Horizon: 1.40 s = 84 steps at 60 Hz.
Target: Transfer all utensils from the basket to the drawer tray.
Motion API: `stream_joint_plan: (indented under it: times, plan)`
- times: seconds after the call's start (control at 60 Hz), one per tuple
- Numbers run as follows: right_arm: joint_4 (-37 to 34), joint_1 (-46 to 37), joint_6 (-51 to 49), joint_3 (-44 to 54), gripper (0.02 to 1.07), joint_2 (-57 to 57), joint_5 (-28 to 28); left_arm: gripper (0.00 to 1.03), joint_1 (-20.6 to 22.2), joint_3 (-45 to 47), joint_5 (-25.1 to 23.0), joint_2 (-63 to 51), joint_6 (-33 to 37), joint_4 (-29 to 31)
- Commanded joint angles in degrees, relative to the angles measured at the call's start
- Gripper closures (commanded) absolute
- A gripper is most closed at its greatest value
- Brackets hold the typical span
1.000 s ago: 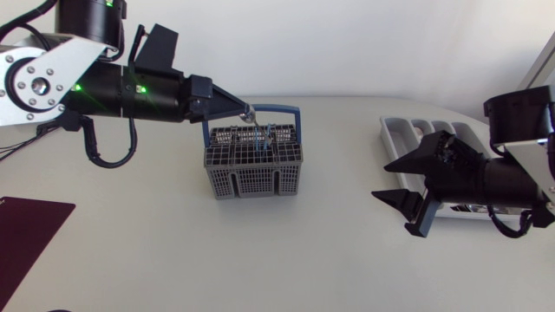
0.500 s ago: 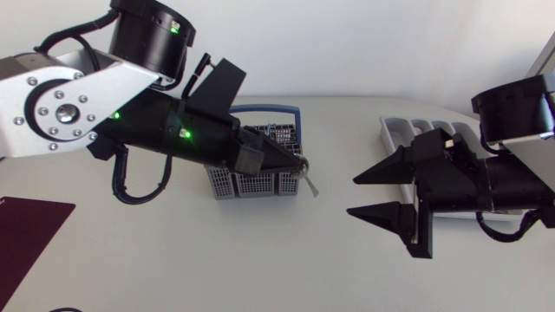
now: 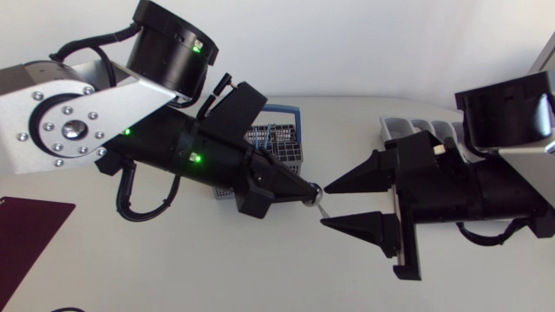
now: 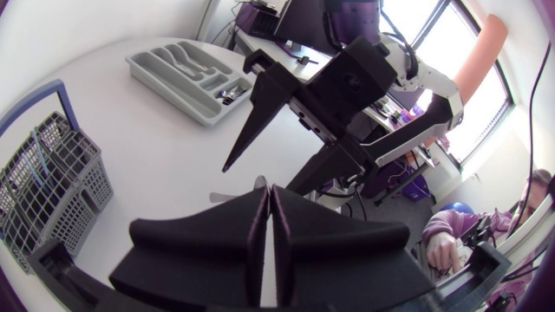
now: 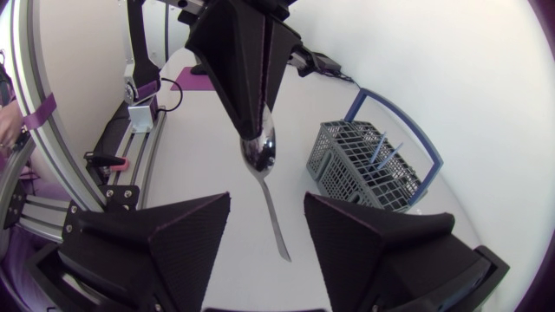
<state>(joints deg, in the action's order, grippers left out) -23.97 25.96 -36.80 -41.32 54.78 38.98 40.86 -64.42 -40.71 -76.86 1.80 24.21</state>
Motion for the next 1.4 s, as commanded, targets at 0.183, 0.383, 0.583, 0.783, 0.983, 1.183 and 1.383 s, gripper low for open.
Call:
stream_joint_plan:
  times: [0.183, 0.383, 0.583, 0.783, 0.983, 1.183, 1.383]
  plan:
    - [2.26, 1.20, 1.55, 1.95, 0.63, 1.47, -0.93, 1.00, 1.24, 0.97, -2.01, 0.13, 1.27, 1.11]
    - [3.49, 1.82, 1.64, 2.82, 0.80, 1.91, -1.54, 1.00, 1.33, 0.88, -2.27, 0.40, 1.27, 1.19]
    - [4.01, 2.43, 1.64, 3.44, 0.95, 2.96, -1.54, 1.00, 1.50, 0.79, -2.36, 0.57, 1.27, 1.19]
    - [2.87, 2.43, 1.73, 3.18, 1.01, 3.84, -1.63, 0.99, 1.41, 0.88, -2.36, 0.75, 1.27, 1.11]
    - [1.03, 2.43, 1.29, 3.35, 1.01, 3.57, -2.07, 0.62, 0.71, 0.18, -2.36, 0.92, 1.10, 1.11]
    - [-1.08, 0.32, -1.44, 4.32, 1.01, 3.84, -3.47, 0.14, -1.49, -0.79, -2.27, 1.54, 0.92, -0.56]
    - [-2.93, -11.01, -9.61, 5.72, 1.01, 5.24, -4.09, 0.11, -7.64, -0.79, 4.23, 2.50, -3.39, -7.86]
